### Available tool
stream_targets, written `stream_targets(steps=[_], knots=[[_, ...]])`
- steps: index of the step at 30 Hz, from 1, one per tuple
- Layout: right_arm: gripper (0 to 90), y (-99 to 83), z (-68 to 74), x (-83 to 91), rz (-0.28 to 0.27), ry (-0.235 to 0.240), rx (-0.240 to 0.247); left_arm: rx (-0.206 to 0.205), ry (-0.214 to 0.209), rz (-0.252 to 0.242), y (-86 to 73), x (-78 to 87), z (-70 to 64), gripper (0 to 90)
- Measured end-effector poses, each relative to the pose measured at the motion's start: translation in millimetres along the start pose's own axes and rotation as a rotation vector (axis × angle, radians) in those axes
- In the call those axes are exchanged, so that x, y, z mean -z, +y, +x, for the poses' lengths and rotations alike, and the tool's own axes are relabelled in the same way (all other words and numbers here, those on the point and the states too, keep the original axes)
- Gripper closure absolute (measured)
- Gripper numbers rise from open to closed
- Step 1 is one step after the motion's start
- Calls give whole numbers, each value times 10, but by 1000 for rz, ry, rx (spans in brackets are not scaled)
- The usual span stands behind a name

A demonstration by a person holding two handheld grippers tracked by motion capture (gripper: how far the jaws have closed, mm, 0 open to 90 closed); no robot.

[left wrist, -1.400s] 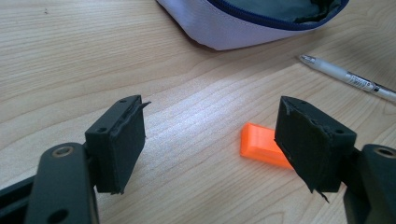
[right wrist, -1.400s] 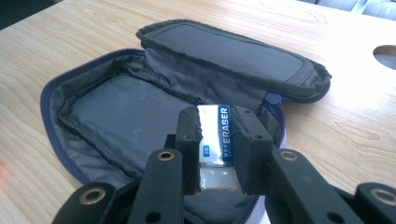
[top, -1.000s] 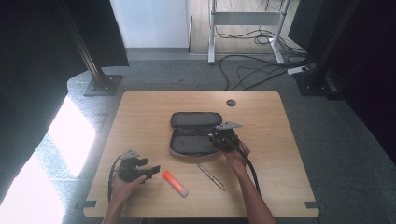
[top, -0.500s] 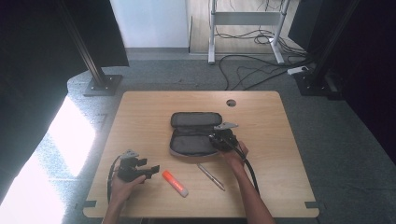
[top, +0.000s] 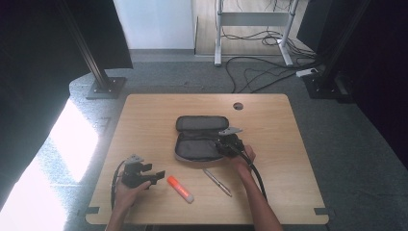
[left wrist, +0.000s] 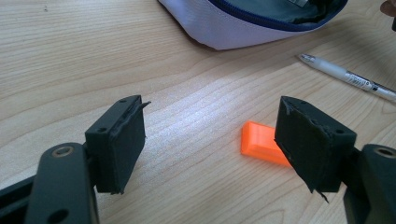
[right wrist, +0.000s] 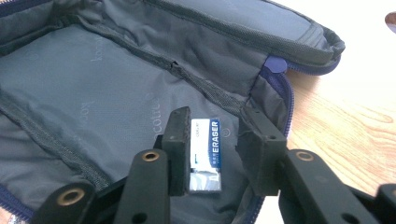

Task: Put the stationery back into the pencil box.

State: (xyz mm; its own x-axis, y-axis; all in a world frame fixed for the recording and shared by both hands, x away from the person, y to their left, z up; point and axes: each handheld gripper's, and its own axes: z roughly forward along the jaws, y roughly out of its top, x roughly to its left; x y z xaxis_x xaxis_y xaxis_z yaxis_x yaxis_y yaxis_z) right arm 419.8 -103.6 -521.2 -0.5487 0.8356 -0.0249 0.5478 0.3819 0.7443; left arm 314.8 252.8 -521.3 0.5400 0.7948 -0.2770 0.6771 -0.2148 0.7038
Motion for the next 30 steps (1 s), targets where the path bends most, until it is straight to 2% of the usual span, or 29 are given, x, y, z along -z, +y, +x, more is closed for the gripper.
stream_targets(steps=[5,7,8,12,14,20,22,30], knots=[[549,-6,2,22,-9,8,-10,1,-1,-2,-1,5,0,249],[496,-6,-3,53,-34,27,-37,1,0,-2,0,6,0,249],[460,-4,-15,100,-67,45,-66,2,0,-2,1,5,1,249],[446,-15,-23,177,-110,52,-82,0,2,0,0,-2,-5,249],[434,-44,-37,248,-126,71,-91,-3,0,1,1,-4,-9,249],[418,-92,-34,319,-143,80,-99,-2,2,1,0,-9,-12,249],[423,-126,-15,401,-183,71,-103,-2,3,2,0,-8,-11,248],[411,-228,45,563,-196,93,-90,-3,2,2,0,-10,-13,248]])
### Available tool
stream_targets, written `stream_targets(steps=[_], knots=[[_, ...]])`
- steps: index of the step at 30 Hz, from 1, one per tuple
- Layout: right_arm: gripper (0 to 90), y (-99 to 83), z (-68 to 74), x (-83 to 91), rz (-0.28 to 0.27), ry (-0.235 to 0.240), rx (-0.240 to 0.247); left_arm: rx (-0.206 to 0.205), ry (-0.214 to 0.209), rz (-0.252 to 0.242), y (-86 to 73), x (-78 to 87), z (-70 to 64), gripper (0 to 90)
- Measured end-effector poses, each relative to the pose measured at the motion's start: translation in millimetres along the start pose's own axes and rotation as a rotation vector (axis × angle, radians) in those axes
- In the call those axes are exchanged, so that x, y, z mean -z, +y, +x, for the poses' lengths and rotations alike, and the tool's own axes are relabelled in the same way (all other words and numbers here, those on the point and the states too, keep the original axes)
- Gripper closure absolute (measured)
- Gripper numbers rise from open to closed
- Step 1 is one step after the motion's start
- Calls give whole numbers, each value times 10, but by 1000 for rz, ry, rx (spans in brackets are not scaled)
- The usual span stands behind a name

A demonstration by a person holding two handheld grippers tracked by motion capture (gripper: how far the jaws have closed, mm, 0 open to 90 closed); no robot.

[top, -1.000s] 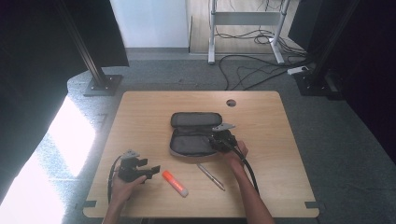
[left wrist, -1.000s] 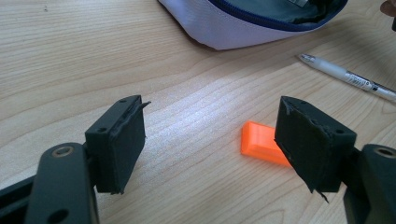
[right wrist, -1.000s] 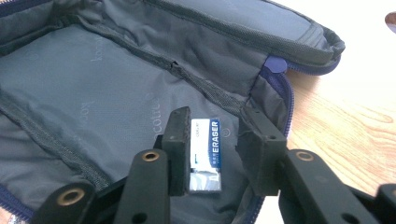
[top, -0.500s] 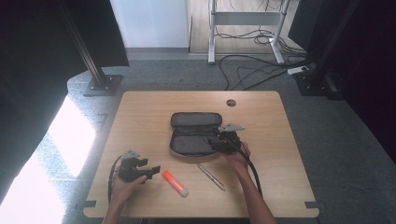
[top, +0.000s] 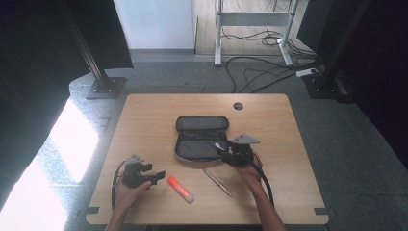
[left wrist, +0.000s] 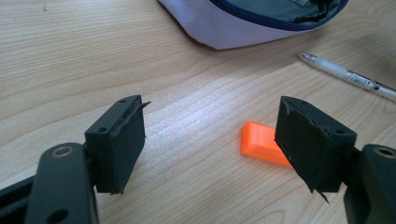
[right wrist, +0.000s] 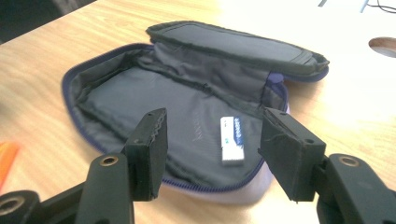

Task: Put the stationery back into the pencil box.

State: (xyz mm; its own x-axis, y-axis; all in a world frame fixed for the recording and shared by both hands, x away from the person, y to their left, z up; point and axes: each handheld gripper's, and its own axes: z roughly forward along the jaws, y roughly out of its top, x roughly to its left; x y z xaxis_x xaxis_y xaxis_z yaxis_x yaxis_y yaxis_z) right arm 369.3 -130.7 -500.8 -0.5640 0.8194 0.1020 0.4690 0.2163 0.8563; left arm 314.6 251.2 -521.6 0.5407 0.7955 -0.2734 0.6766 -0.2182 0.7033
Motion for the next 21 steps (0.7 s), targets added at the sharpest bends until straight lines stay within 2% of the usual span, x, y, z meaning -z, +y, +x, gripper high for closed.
stream_targets(steps=[14,21], knots=[[407,-285,99,282,20,22,5,1,-5,0,1,-4,-1,249],[409,-383,127,410,6,36,13,2,-3,2,1,-6,1,249]])
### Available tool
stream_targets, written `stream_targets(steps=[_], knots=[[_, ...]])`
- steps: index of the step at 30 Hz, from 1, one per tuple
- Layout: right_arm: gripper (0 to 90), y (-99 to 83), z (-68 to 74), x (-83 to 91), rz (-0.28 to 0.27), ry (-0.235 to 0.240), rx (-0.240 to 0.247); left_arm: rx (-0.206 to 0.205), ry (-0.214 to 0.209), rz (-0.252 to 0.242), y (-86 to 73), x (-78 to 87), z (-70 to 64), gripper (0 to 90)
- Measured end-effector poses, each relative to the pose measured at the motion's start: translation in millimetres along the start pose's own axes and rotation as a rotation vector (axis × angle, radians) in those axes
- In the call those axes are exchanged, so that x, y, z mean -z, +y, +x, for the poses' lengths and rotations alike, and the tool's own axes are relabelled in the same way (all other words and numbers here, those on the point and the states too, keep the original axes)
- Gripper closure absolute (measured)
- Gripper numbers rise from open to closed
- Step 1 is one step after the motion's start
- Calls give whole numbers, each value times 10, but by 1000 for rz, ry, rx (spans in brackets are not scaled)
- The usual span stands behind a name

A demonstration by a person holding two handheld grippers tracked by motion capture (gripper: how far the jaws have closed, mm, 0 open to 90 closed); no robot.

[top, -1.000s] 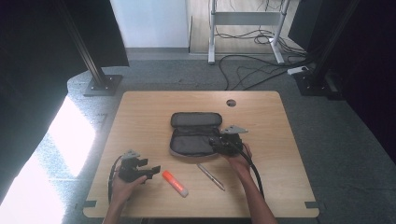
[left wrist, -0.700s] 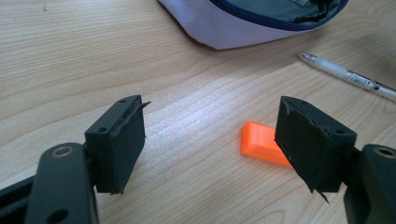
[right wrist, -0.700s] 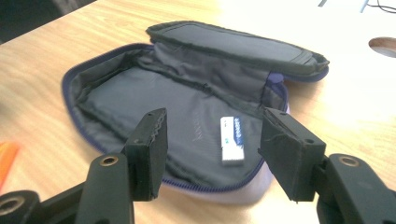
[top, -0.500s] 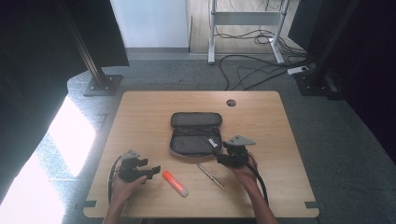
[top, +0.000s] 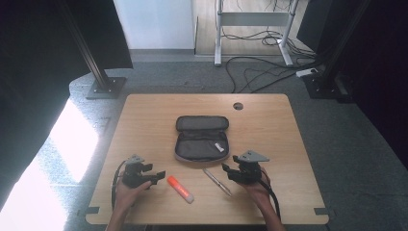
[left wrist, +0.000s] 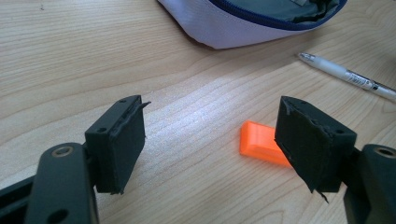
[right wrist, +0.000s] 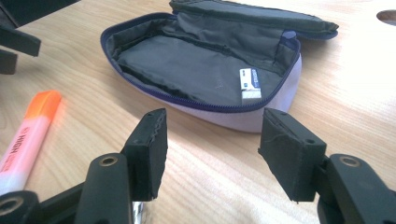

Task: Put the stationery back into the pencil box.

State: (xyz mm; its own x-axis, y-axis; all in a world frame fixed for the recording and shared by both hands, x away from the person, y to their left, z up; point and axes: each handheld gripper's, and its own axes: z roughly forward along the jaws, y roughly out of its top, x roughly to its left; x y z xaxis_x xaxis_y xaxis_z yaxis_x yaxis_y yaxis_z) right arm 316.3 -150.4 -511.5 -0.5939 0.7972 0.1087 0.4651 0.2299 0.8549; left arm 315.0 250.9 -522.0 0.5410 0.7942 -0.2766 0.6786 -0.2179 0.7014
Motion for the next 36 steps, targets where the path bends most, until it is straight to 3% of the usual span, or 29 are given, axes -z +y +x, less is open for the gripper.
stream_targets(steps=[11,36], knots=[[424,-86,34,72,-5,22,-8,1,0,-1,0,1,4,249],[443,-188,309,81,25,88,24,-7,2,1,-1,-5,-12,249]])
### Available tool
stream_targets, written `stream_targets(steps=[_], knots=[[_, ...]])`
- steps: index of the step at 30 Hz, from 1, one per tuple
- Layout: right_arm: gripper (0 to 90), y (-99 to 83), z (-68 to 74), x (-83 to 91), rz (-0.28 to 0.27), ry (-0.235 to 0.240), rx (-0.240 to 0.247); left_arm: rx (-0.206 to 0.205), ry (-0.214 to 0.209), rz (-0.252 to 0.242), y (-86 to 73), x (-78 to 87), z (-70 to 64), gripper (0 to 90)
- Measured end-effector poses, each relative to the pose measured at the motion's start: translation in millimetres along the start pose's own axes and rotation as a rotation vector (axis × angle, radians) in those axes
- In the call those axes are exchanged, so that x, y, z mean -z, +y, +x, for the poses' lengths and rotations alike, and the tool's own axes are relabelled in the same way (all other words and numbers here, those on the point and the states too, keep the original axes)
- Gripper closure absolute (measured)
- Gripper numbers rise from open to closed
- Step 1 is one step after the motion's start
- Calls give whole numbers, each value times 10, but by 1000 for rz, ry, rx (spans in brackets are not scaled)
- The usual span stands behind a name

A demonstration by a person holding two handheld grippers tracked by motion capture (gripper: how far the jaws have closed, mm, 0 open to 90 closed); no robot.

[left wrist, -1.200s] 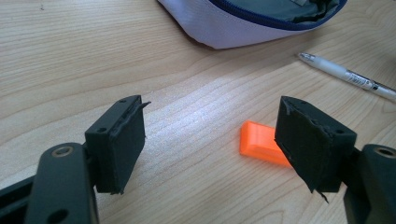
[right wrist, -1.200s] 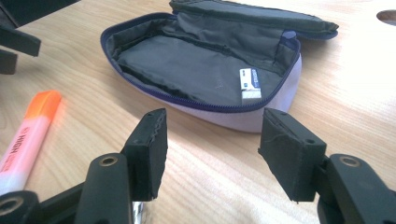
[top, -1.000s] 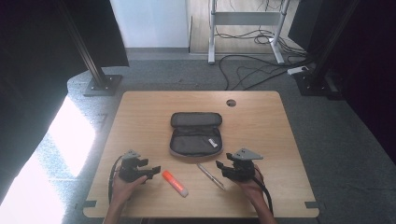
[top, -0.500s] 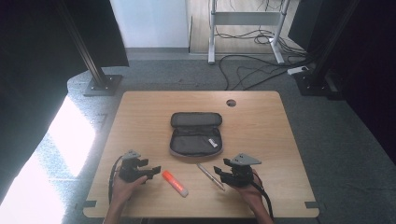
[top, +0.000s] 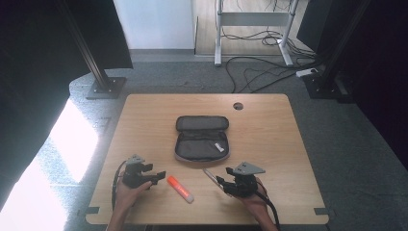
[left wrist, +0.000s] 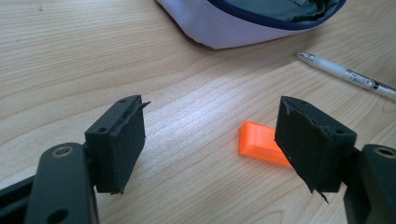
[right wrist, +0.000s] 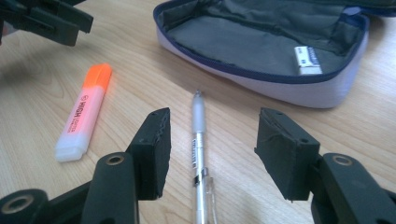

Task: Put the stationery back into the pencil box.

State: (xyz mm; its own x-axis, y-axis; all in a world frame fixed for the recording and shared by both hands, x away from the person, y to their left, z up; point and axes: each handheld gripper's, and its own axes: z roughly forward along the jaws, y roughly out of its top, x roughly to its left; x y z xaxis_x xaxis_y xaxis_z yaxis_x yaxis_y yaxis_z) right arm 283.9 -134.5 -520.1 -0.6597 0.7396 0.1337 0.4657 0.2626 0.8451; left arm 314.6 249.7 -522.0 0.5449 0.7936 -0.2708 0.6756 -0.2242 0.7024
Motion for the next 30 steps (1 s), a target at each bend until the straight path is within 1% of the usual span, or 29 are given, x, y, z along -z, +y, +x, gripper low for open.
stream_targets(steps=[8,13,16,18,22,30], knots=[[465,-26,74,-95,33,17,17,3,-1,-4,-2,12,8,249],[489,-46,103,-191,76,25,25,1,-1,-4,-1,11,9,249],[507,-54,118,-256,99,14,36,4,1,-6,-2,16,16,248],[524,-58,121,-294,118,-1,44,6,3,-7,-4,20,22,248],[553,-65,114,-339,140,-15,45,6,2,-8,-5,24,25,249],[588,-66,128,-365,153,-26,61,3,2,-5,-4,18,16,249]])
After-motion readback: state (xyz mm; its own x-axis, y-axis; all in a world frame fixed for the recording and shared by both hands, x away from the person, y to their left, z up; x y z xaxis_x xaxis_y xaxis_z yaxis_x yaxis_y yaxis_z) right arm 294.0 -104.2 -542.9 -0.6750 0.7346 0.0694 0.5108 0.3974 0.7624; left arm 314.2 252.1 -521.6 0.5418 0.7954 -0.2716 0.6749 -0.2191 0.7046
